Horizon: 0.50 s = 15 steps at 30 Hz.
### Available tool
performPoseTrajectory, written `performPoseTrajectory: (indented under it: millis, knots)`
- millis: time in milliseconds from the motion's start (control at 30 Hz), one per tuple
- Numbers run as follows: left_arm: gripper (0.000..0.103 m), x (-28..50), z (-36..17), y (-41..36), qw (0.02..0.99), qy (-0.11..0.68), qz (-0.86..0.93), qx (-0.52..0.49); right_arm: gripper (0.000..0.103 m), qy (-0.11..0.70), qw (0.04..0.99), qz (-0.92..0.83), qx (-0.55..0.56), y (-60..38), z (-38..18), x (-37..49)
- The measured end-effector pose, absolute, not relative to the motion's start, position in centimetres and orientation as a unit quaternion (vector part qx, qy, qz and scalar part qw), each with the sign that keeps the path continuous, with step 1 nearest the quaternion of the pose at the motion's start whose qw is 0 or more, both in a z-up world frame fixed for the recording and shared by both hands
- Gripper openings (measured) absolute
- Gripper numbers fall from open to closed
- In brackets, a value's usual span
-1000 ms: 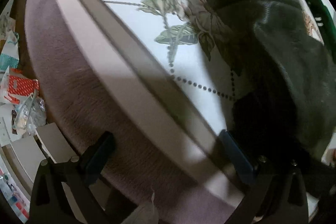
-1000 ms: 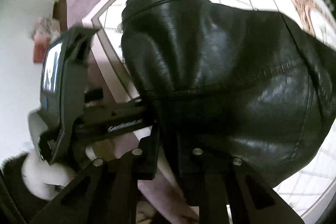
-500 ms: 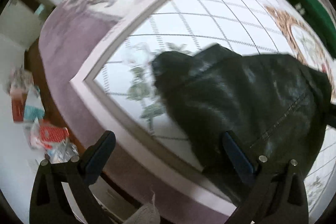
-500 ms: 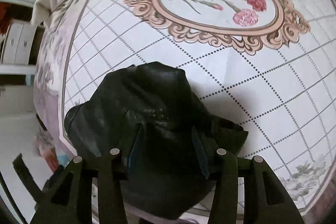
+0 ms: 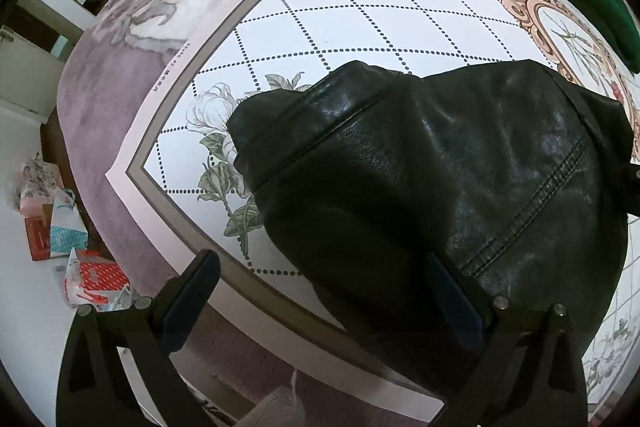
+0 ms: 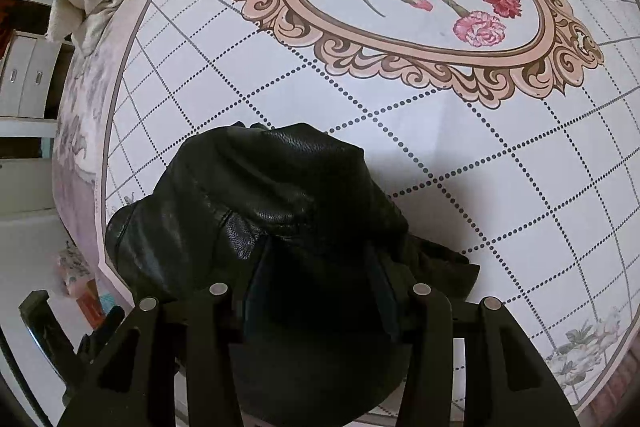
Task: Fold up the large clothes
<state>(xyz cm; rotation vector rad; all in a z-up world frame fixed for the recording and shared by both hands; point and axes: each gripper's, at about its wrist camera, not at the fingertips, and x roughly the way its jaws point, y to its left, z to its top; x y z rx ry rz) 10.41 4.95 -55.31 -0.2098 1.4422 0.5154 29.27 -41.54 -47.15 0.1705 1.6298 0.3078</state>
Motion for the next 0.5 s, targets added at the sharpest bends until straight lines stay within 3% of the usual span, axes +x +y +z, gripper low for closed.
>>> performPoseTrajectory:
  millis: [500]
  knots:
    - [0.103,11.1,-55.8,6.3,0.709,0.66,0.207,-0.139,0.051,0.743,0.651,0.116,0.103,-41.0,-51.0,31.1]
